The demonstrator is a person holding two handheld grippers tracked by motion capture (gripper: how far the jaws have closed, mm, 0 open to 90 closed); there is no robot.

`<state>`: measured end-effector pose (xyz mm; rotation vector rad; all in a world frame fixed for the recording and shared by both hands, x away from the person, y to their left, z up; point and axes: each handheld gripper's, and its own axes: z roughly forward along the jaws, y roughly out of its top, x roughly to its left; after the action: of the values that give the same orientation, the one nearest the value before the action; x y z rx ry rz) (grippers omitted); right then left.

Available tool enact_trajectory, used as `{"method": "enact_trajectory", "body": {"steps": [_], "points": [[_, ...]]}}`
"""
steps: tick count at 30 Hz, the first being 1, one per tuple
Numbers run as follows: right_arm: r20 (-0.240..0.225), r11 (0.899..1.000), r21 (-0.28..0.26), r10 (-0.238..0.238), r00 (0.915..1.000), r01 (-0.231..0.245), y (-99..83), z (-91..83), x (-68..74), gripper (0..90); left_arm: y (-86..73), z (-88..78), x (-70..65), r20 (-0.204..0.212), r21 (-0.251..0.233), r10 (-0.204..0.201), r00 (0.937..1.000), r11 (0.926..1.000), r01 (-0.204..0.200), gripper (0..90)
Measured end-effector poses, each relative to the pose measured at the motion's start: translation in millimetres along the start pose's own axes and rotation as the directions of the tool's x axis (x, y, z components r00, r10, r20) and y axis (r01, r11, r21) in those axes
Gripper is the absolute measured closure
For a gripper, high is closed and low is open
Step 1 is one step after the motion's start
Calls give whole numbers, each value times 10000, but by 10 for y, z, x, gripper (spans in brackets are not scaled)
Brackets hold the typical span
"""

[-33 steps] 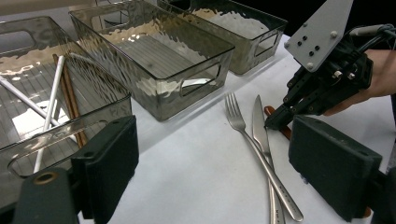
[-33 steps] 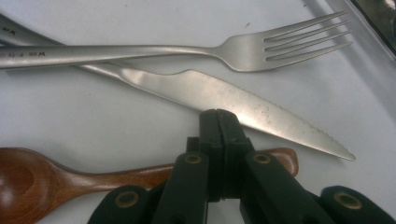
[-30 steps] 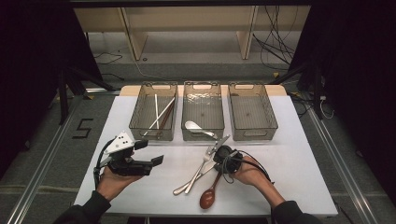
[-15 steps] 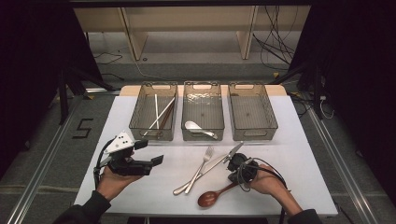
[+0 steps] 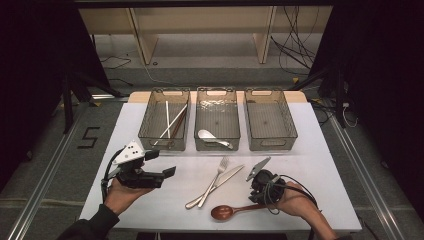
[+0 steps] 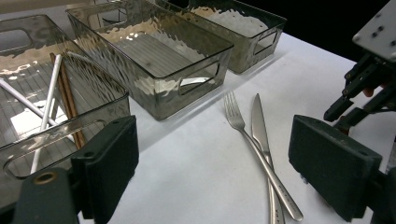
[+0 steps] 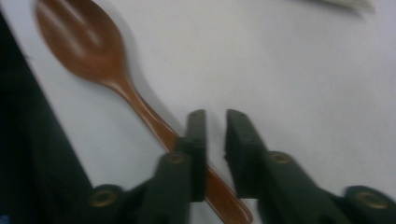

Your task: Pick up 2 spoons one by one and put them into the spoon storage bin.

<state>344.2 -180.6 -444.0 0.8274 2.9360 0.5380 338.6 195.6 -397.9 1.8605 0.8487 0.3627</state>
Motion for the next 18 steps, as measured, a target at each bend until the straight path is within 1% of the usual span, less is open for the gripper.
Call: {"method": "enact_trajectory", "body": {"steps": [1, 2, 3, 5, 7, 11, 13, 14, 16, 18], "points": [[-115, 9997, -189, -136, 9998, 133, 15, -20, 25, 678, 0, 1, 3, -3, 2, 15, 10000, 10000, -15, 158], [-155, 9995, -245, -182, 9997, 178, 26, -22, 46, 621, 0, 2, 4, 10, 1, -6, 10000, 10000, 6, 158], [-238, 9995, -165, -273, 9993, 269, 44, -14, 82, 577, 0, 1, 4, 2, 0, -5, 10000, 10000, 5, 158], [-332, 9980, -145, -626, 9975, 621, 66, 4, 132, 513, 0, 0, 4, 3, -2, 7, 10000, 10000, -7, 159], [-301, 9970, -129, -763, 9966, 759, 82, 12, 164, 459, -1, 0, 4, 6, -1, 0, 10000, 10000, 0, 159], [-209, 9946, -37, -1038, 9944, 1037, 95, 28, 185, 399, -2, 0, 8, 15, 9, 4, 10000, 10000, -4, 159], [-216, 9934, 95, -1143, 9932, 1145, 103, 43, 203, 391, 0, 0, 6, 19, -9, 6, 10000, 10000, -6, 158], [-151, 9917, 116, -1275, 9917, 1277, 106, 64, 212, 391, 0, -2, 6, 17, -9, 18, 10000, 10000, -18, 158], [-251, 9913, 315, -1272, 9916, 1280, 115, 88, 239, 397, 0, -2, 6, 14, -5, 22, 10000, 10000, -22, 158], [-221, 9845, 497, -1676, 9856, 1685, 117, 133, 247, 407, -1, 1, 8, 4, 18, 3, 10000, 10000, -3, 158]]}}
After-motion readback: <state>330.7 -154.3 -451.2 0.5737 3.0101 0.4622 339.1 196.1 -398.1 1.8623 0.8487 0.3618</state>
